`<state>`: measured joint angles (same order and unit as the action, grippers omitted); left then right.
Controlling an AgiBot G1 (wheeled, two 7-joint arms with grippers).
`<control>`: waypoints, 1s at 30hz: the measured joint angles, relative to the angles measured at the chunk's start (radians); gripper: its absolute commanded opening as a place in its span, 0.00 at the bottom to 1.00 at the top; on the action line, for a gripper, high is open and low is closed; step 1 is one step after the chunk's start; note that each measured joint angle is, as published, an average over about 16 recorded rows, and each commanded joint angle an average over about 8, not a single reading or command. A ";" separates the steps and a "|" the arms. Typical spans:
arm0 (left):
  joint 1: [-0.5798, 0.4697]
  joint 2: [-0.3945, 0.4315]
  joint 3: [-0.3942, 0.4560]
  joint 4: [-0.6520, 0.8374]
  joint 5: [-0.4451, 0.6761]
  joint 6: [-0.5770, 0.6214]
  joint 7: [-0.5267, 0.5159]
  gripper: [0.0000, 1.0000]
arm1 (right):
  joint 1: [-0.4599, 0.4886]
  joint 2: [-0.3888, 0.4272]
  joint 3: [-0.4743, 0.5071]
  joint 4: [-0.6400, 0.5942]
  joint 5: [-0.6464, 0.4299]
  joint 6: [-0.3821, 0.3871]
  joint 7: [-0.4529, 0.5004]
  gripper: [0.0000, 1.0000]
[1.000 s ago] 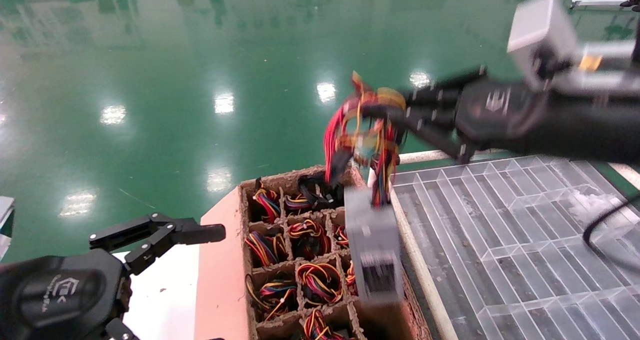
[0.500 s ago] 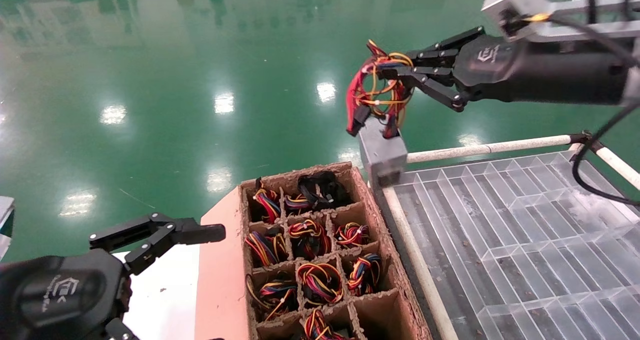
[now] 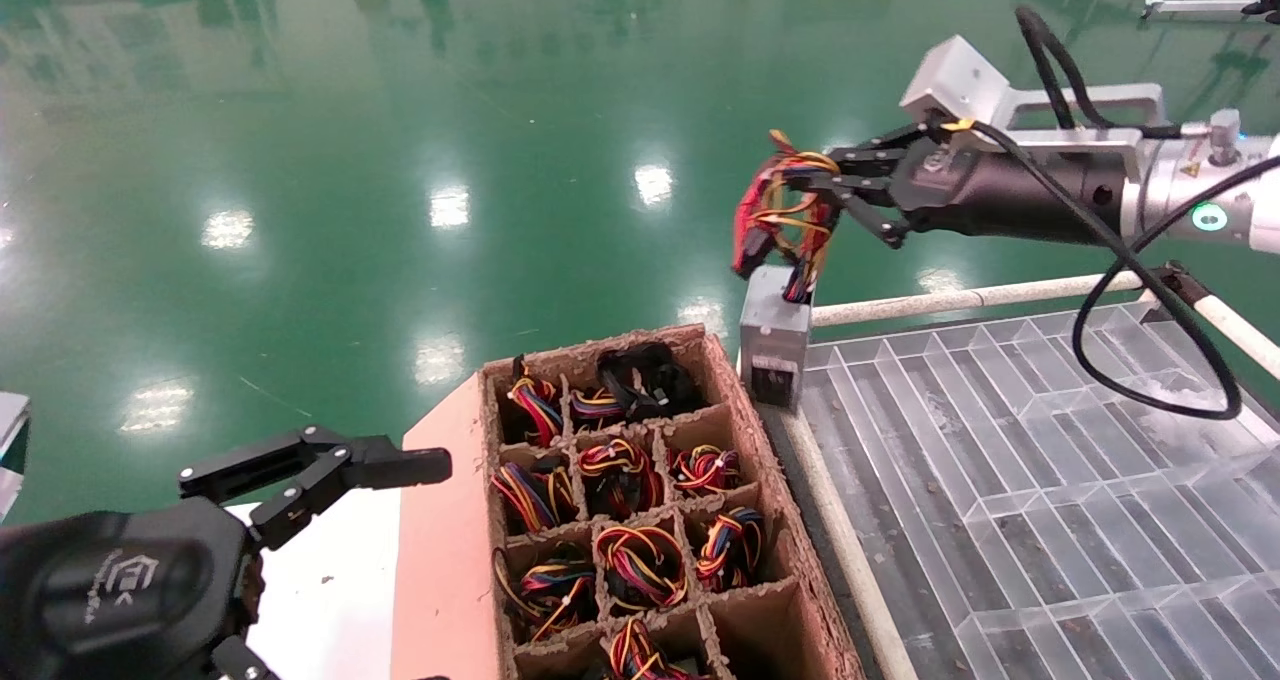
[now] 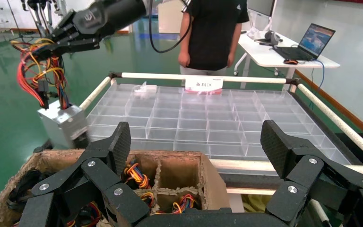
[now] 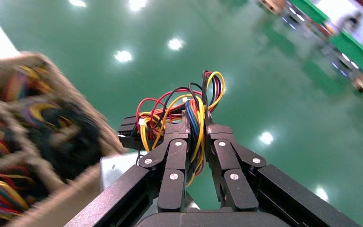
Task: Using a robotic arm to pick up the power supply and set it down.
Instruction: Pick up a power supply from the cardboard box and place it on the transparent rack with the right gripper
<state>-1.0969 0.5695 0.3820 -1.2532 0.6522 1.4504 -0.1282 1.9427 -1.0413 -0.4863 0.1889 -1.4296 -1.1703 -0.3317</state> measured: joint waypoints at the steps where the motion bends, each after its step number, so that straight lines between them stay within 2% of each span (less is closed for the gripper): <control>1: 0.000 0.000 0.000 0.000 0.000 0.000 0.000 1.00 | -0.001 -0.003 0.000 -0.016 -0.001 0.017 -0.013 0.00; 8: 0.000 0.000 0.000 0.000 0.000 0.000 0.000 1.00 | -0.005 -0.022 0.002 -0.095 -0.008 0.136 -0.082 0.00; 13: 0.000 0.000 0.000 0.000 0.000 0.000 0.000 1.00 | -0.007 -0.035 0.003 -0.128 -0.009 0.186 -0.114 0.00; 30: 0.000 0.000 0.000 0.000 0.000 0.000 0.000 1.00 | -0.025 -0.089 0.000 -0.182 -0.014 0.189 -0.142 0.00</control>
<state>-1.0970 0.5694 0.3821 -1.2532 0.6521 1.4504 -0.1282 1.9182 -1.1304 -0.4860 0.0068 -1.4432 -0.9811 -0.4733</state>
